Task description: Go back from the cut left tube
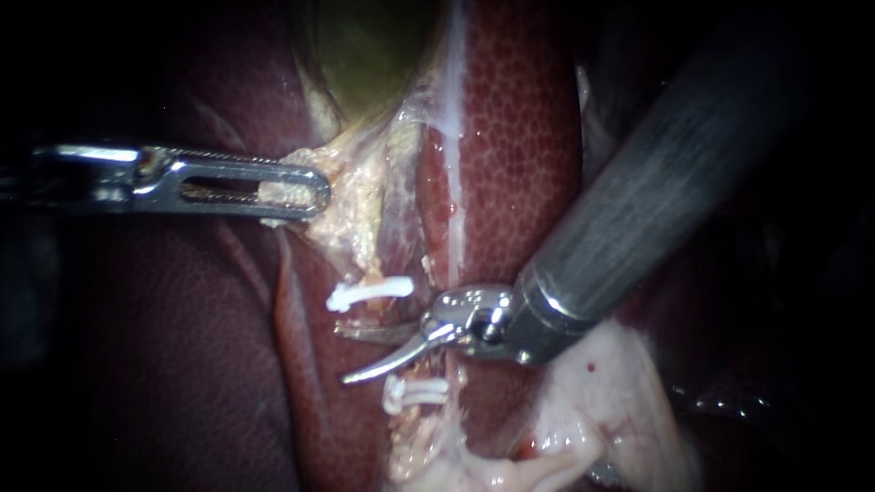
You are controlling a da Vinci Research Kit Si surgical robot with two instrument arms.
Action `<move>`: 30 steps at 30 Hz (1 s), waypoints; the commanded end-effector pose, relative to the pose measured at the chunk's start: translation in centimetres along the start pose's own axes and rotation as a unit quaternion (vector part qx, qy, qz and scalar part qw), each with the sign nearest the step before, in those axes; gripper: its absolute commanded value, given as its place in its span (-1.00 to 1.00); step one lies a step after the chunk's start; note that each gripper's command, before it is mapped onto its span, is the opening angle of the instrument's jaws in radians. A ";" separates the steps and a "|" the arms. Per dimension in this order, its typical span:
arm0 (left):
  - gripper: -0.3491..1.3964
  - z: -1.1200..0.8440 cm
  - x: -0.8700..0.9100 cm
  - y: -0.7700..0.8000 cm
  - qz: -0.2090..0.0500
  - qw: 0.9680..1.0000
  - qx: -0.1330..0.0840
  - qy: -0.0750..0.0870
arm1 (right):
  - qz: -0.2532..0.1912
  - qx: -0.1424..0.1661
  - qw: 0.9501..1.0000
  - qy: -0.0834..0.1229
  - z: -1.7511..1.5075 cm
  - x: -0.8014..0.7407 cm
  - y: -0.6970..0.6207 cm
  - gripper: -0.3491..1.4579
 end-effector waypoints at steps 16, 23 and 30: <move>-0.65 0.00 0.01 0.01 0.000 1.000 0.000 0.000 | -0.070 -0.094 0.993 0.011 -1.16 0.19 -0.32 0.97; -0.65 0.01 0.01 0.03 0.001 1.000 0.000 0.000 | -0.099 -0.140 0.985 0.013 -1.64 0.42 -0.46 0.97; -0.65 0.01 0.01 0.03 0.001 1.000 0.000 0.000 | -0.116 -0.169 0.979 0.016 -1.93 0.58 -0.59 0.97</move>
